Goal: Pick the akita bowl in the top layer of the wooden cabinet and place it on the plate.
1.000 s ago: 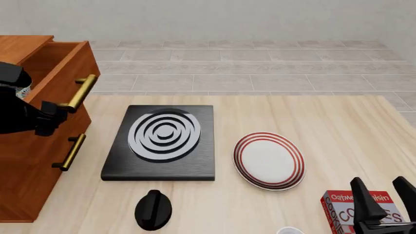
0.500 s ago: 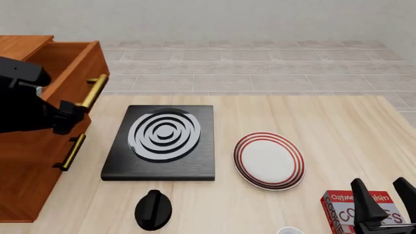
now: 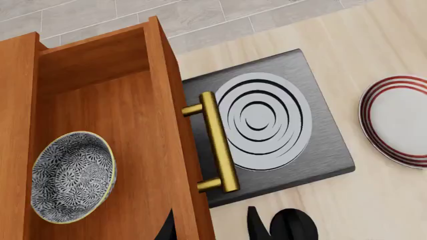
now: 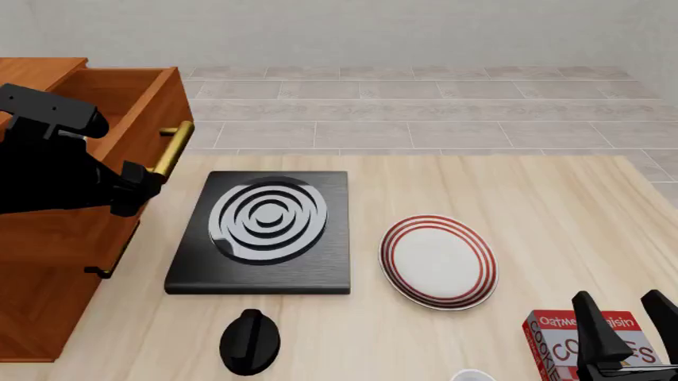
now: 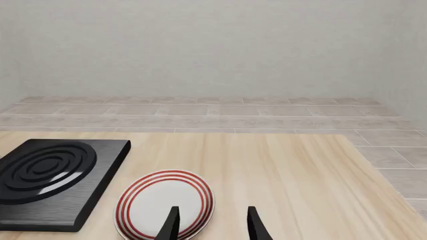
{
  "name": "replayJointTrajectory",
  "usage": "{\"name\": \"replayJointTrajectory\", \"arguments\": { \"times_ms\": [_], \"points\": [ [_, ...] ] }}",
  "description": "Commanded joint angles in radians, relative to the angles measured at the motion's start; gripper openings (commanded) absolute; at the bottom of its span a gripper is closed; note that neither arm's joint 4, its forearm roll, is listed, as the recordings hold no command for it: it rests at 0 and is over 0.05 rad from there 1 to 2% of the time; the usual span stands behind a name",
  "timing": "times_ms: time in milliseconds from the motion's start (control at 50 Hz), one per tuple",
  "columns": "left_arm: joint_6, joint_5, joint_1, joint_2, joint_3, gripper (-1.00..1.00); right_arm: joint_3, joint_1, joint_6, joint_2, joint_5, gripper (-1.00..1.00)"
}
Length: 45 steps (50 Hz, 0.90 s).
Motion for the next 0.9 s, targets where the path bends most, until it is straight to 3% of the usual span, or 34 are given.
{"name": "replayJointTrajectory", "arguments": {
  "times_ms": [20, 900],
  "points": [
    [0.014, -0.015, -0.054, 0.044, -0.005, 1.0, 0.0, 0.0, 0.0, -0.001, 0.001, 1.0],
    [-0.032, -0.042, -0.184, 0.093, -0.007, 1.0, -0.002, 0.002, 0.002, -0.014, 0.015, 1.0]
  ]
}}
